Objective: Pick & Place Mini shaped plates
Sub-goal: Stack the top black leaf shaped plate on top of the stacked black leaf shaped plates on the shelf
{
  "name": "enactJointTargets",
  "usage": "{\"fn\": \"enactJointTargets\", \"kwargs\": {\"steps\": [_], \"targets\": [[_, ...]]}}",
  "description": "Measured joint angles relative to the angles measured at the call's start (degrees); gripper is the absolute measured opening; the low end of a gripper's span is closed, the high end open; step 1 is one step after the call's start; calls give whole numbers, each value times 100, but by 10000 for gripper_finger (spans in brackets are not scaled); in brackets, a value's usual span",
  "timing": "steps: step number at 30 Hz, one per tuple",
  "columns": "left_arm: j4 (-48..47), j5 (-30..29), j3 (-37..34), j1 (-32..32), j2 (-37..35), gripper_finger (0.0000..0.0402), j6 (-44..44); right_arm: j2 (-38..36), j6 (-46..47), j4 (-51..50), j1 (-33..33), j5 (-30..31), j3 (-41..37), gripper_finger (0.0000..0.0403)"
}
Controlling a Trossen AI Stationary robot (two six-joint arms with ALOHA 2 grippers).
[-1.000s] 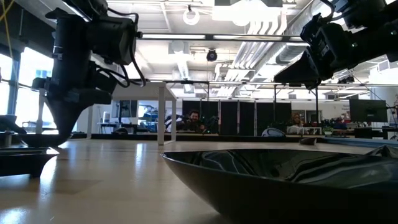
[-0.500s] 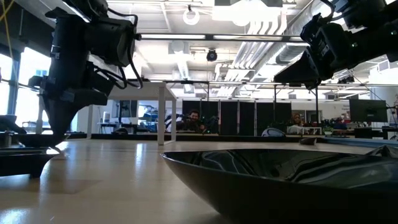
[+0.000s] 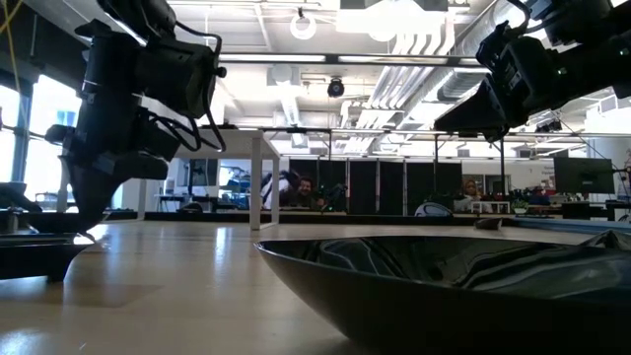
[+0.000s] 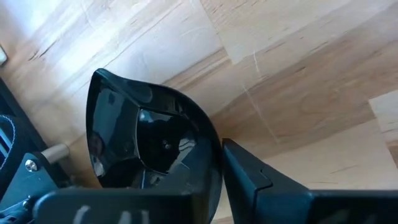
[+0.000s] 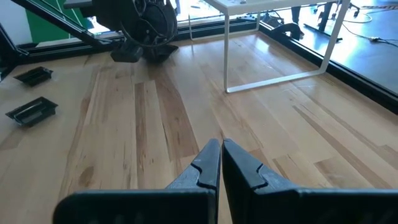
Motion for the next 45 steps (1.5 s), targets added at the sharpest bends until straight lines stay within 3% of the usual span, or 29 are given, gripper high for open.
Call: {"fn": "enactJointTargets", "kwargs": {"steps": [4,12,20,30,38,45], "targets": [[-15,-8,1,0,0,4,61,0,0,0,0,2,0,7],[-293,261,248,-4,-120,2,173,0,-2,0,-2,2,0,7],[-886,-117,1600,-375,-353,3,702,0,-3,-1,0,2,0,7],[-1751,-1116,3403,-960,-361,3,1051,2,-4,-17,0,2,0,7],[-3173,-1706,4010,-539,-358,2,1183,1,3,-1,0,-60,0,7],[-3231,-1870,4092,264,-486,1,2102,0,7,50,0,-97,0,7]]}}
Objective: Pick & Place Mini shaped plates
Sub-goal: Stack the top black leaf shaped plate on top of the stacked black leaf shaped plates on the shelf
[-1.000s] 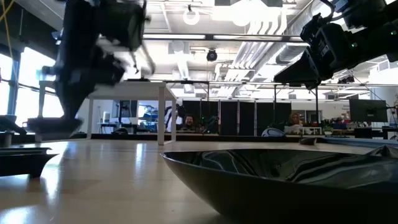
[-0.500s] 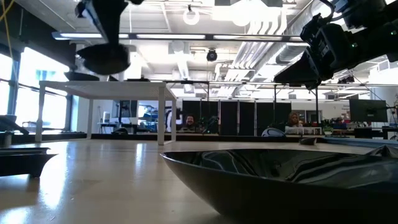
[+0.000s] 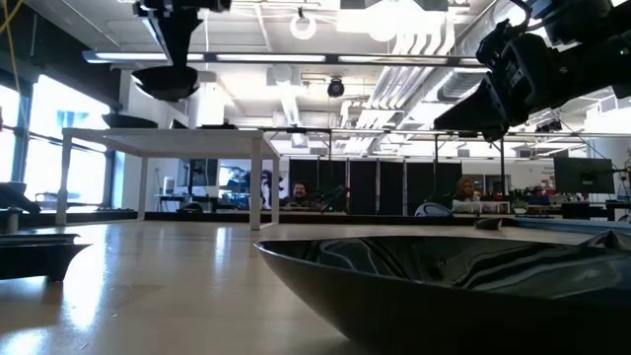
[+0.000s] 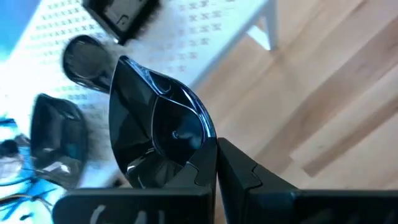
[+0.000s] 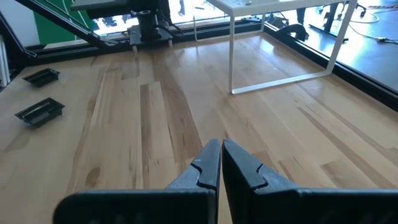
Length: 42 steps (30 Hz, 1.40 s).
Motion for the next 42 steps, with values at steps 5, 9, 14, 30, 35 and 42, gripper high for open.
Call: {"fn": "enactJointTargets", "kwargs": {"steps": [5,9,14,30,35,42], "targets": [[24,9,-11,635,-30,1,686,1,2,-2,0,-17,0,7],[63,-5,-15,1063,-166,1,1020,2,-2,-4,0,-14,0,7],[76,-123,-22,1390,-336,1,1295,2,-2,-4,0,-12,0,7],[21,-23,-755,2298,-861,1,2225,2,0,-57,0,-30,0,7],[7,-202,-970,2495,-1068,1,2563,1,2,-58,0,-30,0,7],[38,-450,-1034,2803,-1106,0,2958,0,15,-53,0,-30,0,7]]}}
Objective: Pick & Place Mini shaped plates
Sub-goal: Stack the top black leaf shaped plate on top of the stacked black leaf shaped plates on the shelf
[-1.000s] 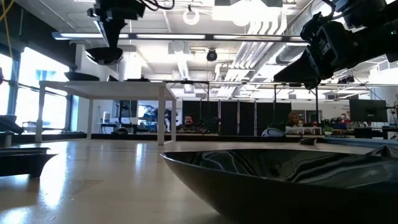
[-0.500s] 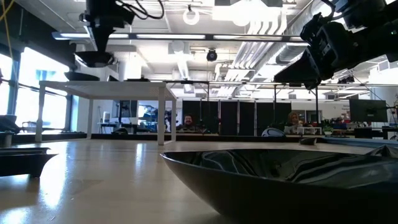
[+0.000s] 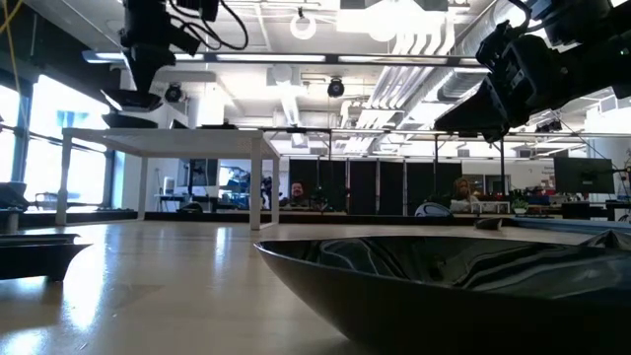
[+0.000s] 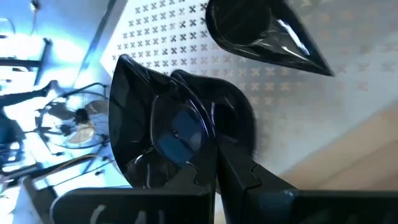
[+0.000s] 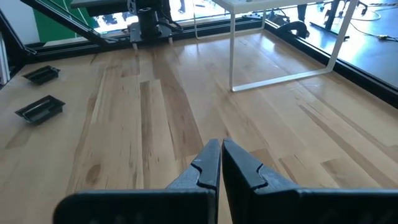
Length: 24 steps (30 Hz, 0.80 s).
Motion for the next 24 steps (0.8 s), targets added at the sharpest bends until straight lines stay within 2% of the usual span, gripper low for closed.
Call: {"fn": "enactJointTargets", "kwargs": {"steps": [12,18,24], "targets": [[160,60,-563,159,5,0,209,1,0,-2,0,-19,0,7],[452,-1,-614,163,3,0,440,1,1,-3,0,-20,0,7],[453,177,-614,163,3,1,391,0,70,-2,0,-20,0,7]]}}
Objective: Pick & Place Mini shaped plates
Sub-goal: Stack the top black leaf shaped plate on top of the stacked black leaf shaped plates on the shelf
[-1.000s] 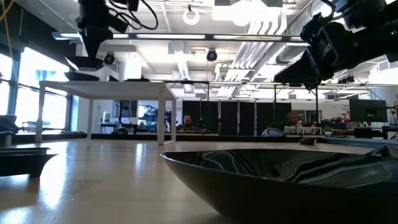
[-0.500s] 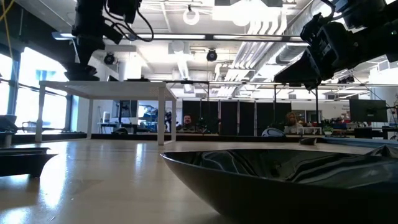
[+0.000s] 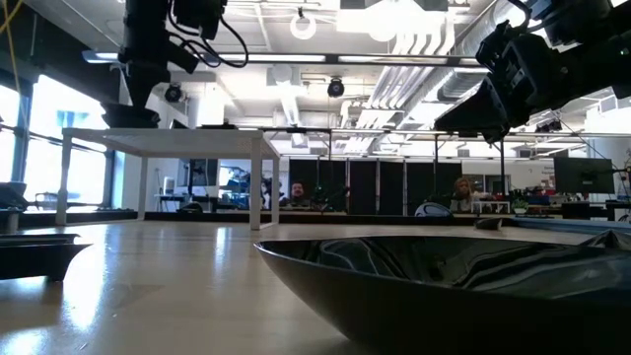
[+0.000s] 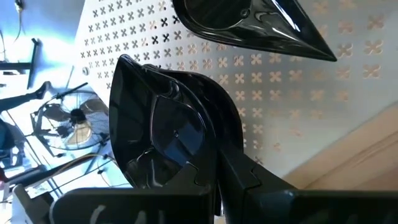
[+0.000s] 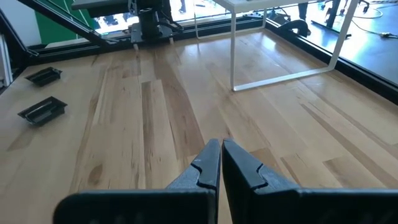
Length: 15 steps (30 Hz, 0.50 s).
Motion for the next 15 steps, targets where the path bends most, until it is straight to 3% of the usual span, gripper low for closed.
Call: {"fn": "enactJointTargets", "kwargs": {"steps": [7,15], "targets": [[1,-20,0,0,0,4,-102,2,9,0,0,-2,0,7],[-1,15,0,0,0,68,-252,2,-3,0,0,0,0,7]]}}
